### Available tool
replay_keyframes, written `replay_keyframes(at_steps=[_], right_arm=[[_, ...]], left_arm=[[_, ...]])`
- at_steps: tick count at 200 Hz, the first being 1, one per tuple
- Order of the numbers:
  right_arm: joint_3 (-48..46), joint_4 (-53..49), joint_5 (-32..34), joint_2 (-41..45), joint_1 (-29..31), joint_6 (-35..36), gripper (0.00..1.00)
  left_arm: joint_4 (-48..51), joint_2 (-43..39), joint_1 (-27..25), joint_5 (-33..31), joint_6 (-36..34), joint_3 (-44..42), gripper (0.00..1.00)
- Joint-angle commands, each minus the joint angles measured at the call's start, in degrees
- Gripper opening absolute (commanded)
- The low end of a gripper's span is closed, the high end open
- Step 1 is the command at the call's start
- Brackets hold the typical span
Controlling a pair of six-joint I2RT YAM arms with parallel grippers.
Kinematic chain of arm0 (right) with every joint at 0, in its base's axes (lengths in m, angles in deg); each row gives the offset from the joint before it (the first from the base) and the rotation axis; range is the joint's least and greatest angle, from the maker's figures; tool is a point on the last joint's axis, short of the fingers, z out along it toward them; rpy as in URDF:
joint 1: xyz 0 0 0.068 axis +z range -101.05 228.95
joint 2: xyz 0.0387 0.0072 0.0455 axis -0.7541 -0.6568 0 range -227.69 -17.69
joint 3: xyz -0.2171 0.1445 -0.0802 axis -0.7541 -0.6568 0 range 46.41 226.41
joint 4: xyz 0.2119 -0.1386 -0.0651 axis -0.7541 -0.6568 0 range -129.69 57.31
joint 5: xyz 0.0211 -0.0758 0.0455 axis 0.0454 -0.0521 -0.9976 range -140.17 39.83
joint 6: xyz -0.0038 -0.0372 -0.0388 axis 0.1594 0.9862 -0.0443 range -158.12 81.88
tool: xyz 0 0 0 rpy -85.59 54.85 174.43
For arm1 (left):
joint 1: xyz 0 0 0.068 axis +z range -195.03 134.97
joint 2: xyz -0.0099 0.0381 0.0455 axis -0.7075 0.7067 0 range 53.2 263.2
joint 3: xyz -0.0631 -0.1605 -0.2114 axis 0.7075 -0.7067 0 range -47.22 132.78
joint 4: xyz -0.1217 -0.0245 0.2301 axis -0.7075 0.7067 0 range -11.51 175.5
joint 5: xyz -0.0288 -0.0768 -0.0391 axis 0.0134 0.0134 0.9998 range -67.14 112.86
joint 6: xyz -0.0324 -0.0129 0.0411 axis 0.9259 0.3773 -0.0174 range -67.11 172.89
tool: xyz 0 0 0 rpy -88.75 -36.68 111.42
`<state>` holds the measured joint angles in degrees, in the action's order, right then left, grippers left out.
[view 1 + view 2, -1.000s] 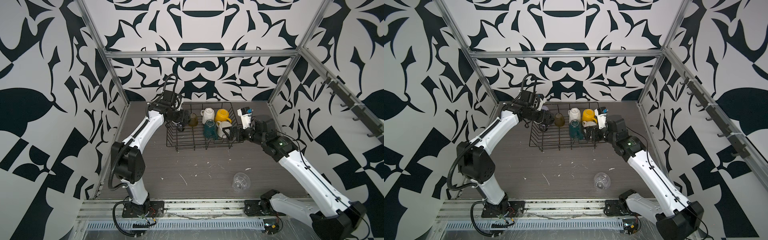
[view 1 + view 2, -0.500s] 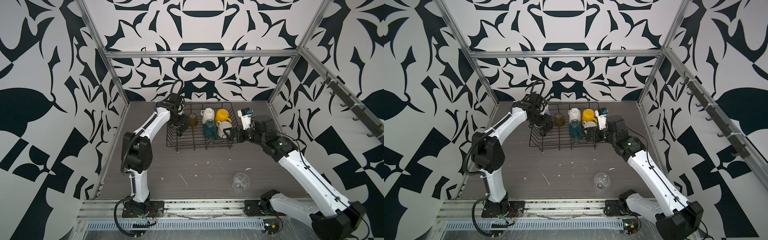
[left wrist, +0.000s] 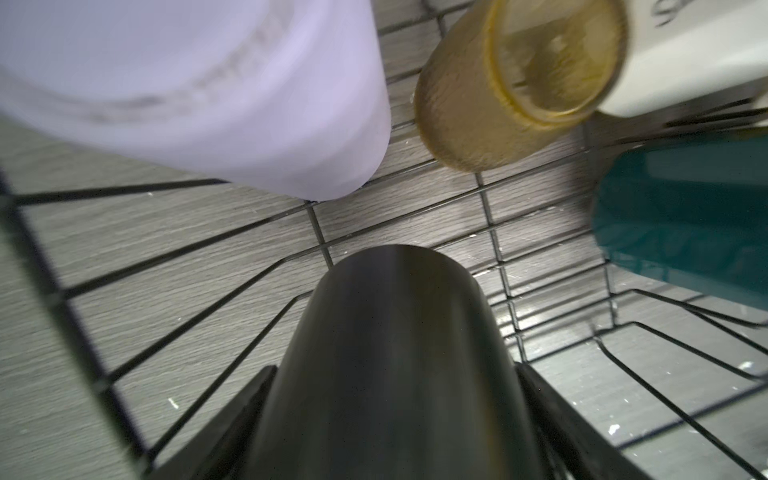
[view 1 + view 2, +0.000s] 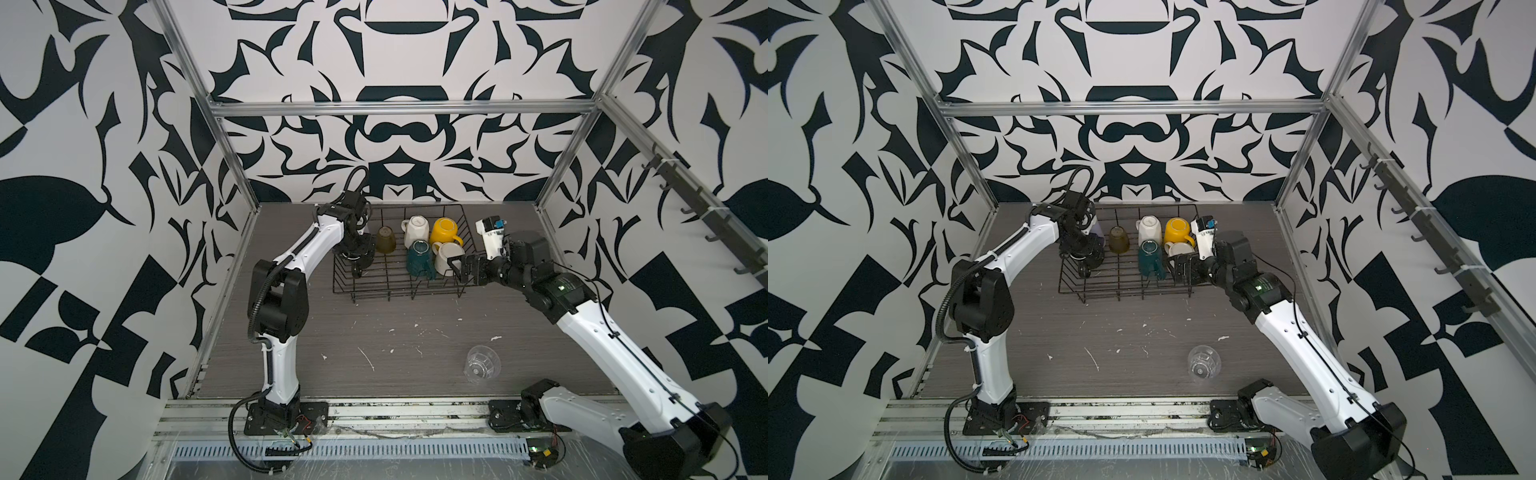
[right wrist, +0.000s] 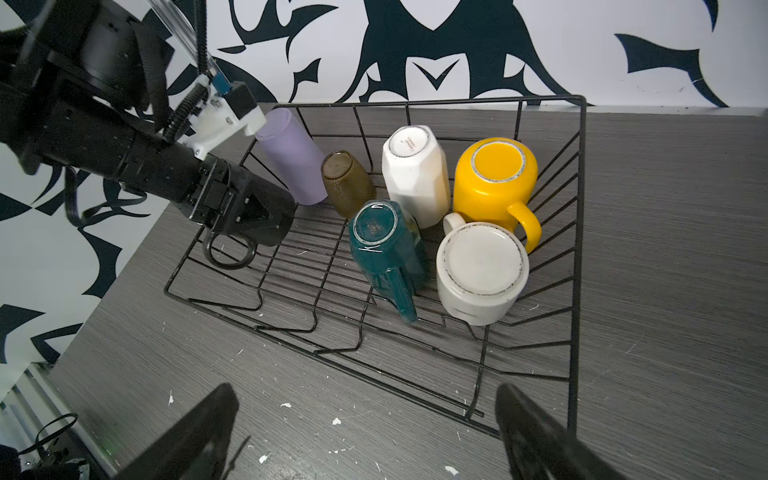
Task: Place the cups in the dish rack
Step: 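Lower the black mug upside down into the rack with the left gripper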
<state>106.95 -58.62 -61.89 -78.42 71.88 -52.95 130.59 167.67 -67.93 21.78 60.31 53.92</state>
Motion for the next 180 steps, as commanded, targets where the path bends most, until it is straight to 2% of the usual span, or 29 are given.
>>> replay_keyframes(at_steps=[1, 17, 44, 73, 95, 121, 161, 180], right_arm=[[-0.14, 0.44, 0.74, 1.31, -0.17, 0.64, 0.99], [-0.33, 0.27, 0.74, 1.57, -0.13, 0.63, 0.99], [-0.5, 0.2, 0.65, 1.67, -0.3, 0.6, 0.99], [-0.55, 0.23, 0.58, 1.62, -0.28, 0.55, 0.99], [-0.5, 0.16, 0.56, 1.71, -0.35, 0.61, 0.99], [-0.53, 0.08, 0.73, 1.77, -0.44, 0.59, 0.99], [-0.67, -0.1, 0.72, 1.89, -0.52, 0.63, 0.98], [-0.84, -0.11, 0.66, 1.93, -0.53, 0.59, 0.99]], left_arm=[[0.91, 0.82, -0.28, -0.56, 0.99, 1.18, 0.16], [0.99, 1.54, -0.44, -2.2, 1.19, 1.34, 0.17], [0.95, 2.44, -0.47, -3.78, 1.5, 1.43, 0.25], [1.4, 3.84, -0.6, -5.39, 1.8, 2.13, 0.28], [2.88, 5.45, -0.8, -7.63, 1.82, 3.3, 0.34], [3.81, 6.72, -1.18, -8.5, 1.89, 4.0, 0.44], [5.27, 8.03, -1.22, -8.7, 2.24, 4.85, 0.5], [5.62, 8.21, -1.43, -8.33, 2.23, 4.59, 0.56]])
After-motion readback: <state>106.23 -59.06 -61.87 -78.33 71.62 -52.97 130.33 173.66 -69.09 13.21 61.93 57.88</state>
